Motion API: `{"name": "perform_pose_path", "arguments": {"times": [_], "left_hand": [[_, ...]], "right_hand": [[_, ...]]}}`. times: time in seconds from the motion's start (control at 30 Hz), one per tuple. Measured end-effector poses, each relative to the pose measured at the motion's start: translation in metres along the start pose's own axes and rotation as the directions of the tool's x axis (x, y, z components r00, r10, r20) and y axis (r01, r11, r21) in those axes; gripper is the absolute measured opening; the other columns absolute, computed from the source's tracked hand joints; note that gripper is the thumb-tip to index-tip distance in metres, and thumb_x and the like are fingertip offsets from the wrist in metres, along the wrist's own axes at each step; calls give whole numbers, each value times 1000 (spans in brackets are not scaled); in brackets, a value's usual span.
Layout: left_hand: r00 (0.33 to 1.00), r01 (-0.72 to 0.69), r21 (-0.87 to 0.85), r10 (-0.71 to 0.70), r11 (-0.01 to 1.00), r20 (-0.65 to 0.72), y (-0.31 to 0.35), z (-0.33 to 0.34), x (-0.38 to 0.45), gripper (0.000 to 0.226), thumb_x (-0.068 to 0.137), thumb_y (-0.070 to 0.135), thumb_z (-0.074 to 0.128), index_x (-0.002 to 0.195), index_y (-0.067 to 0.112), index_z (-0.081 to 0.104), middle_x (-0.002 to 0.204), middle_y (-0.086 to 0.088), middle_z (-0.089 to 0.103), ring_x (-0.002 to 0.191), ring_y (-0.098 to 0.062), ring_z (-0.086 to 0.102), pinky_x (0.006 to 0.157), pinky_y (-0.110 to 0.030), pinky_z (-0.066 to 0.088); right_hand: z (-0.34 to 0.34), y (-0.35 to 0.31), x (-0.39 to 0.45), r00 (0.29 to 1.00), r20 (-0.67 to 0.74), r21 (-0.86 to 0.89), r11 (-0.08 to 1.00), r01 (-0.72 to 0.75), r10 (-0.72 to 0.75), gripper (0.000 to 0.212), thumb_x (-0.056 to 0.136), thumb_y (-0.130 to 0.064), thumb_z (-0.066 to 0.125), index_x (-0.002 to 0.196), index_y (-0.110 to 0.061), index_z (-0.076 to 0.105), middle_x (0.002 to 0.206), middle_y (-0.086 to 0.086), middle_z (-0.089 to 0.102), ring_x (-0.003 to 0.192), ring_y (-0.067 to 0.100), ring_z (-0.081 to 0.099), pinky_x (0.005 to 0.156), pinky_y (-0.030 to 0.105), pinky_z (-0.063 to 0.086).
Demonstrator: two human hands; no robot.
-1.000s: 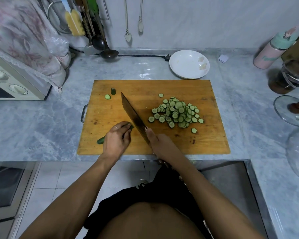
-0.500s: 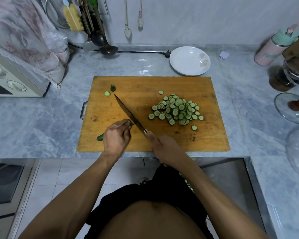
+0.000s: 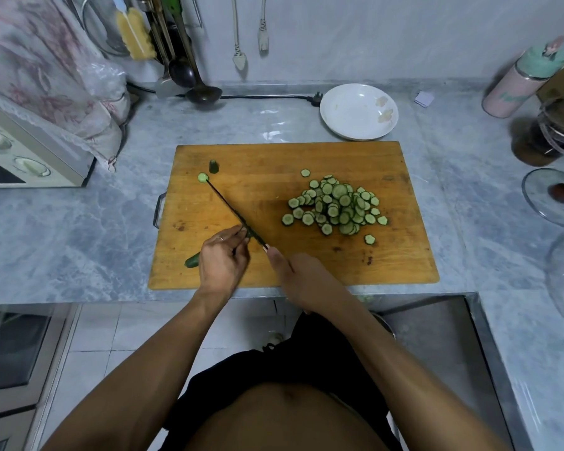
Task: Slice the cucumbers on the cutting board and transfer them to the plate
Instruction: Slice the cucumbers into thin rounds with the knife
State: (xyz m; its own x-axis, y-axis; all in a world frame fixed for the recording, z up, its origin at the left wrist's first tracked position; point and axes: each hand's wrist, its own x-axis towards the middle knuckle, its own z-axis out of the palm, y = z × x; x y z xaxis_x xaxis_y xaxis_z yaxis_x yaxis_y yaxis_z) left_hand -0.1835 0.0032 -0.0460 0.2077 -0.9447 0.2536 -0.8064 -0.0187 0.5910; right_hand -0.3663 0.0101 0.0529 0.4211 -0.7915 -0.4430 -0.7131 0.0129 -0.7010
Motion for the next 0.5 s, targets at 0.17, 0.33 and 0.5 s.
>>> {"name": "perform_pose_path", "arguments": {"times": [0.17,0.33,0.5], "left_hand": [[1000,-21,-5,21,1000,-9,2,0,-2,25,76,-4,69,99,3,76,104,-13,72,97,-24,67,93,-14,40],[1000,5,-34,-5,999,-10,5,-3,-2,22,80,1,68,101,6,76,107,-10,72,99,-22,67,92,-16,42],[1000,-8,-40,8,999,12,0,-9,-3,24,83,5,69,106,9,75,114,-5,70,100,-19,67,92,-16,45]], "right_hand": [[14,-3,24,999,-19,8,1000,-29,29,70,103,-56,18,61,-12,50,62,5,53,63,19,51,66,29,34],[21,-1,22,999,-32,-17,1000,-7,7,68,105,-52,15,63,-12,51,66,5,51,75,24,52,72,29,31],[10,5,22,997,-43,39,997,-61,63,76,102,-58,17,76,-2,62,68,9,58,68,24,56,64,31,38]]}}
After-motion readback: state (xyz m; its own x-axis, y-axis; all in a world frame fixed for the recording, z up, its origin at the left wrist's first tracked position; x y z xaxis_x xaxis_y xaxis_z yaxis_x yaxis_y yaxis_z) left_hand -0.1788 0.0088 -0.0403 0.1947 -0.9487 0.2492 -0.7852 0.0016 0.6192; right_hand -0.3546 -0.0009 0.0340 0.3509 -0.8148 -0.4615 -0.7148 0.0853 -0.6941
